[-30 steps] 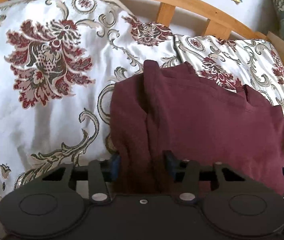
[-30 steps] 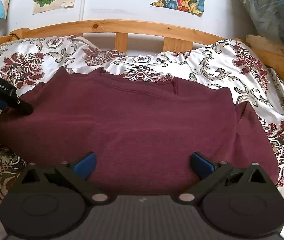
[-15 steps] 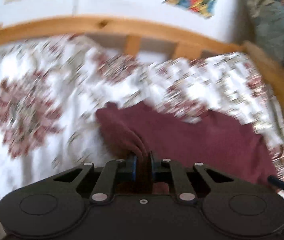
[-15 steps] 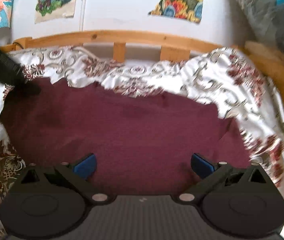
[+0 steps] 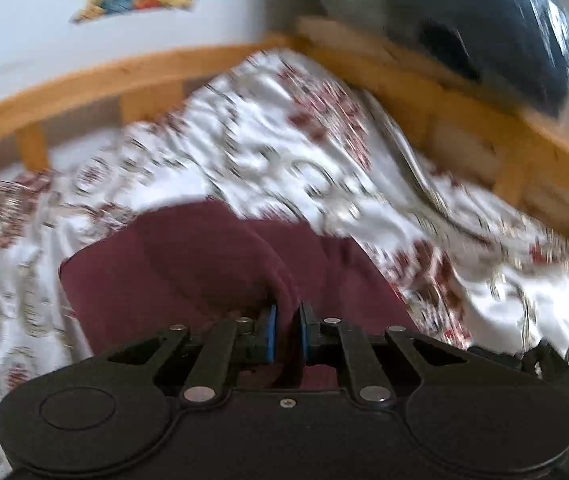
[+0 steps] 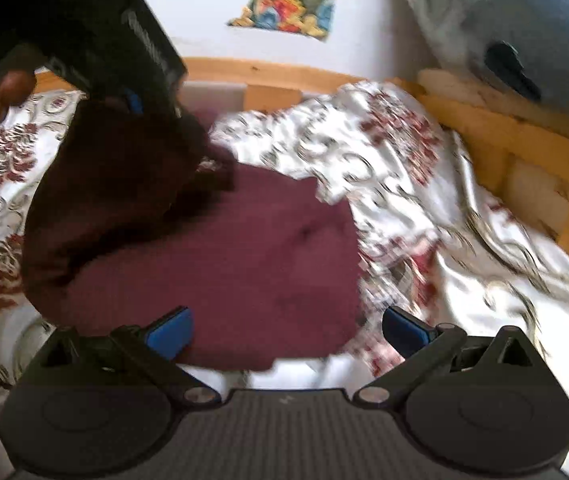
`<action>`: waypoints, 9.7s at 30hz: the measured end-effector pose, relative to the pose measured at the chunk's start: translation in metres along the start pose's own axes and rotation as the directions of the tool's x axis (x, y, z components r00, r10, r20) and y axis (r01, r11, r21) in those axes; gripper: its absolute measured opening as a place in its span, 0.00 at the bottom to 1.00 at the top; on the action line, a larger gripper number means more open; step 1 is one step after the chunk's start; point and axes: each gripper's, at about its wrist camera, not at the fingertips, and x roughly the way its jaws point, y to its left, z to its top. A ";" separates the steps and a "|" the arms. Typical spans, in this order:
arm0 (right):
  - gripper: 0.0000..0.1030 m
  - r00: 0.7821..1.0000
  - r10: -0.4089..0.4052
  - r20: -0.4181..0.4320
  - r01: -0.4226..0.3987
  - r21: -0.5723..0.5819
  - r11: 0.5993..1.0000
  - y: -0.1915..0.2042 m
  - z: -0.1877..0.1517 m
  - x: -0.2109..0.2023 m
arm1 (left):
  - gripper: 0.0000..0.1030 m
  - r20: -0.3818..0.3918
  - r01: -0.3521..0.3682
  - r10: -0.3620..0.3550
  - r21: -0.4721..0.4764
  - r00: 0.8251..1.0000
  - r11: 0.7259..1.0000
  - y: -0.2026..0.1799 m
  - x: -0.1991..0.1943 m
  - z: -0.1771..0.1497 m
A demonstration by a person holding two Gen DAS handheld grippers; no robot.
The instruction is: Fold small clothes
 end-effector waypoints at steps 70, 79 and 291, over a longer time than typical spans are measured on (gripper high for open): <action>0.08 0.953 0.302 -0.002 -0.287 0.298 0.910 -0.030 0.111 0.120 | 0.25 0.148 -0.044 0.028 0.105 0.989 0.993 0.047 -0.040 -0.110; 0.08 0.980 0.171 0.102 -0.189 0.198 0.962 -0.063 0.113 0.079 | 0.26 0.165 0.013 -0.048 0.209 0.985 0.978 0.006 -0.032 -0.104; 0.17 0.948 0.315 -0.050 -0.288 0.286 0.914 -0.067 0.099 0.164 | 0.55 -0.031 0.282 -0.330 -0.446 0.944 0.850 0.110 0.017 -0.111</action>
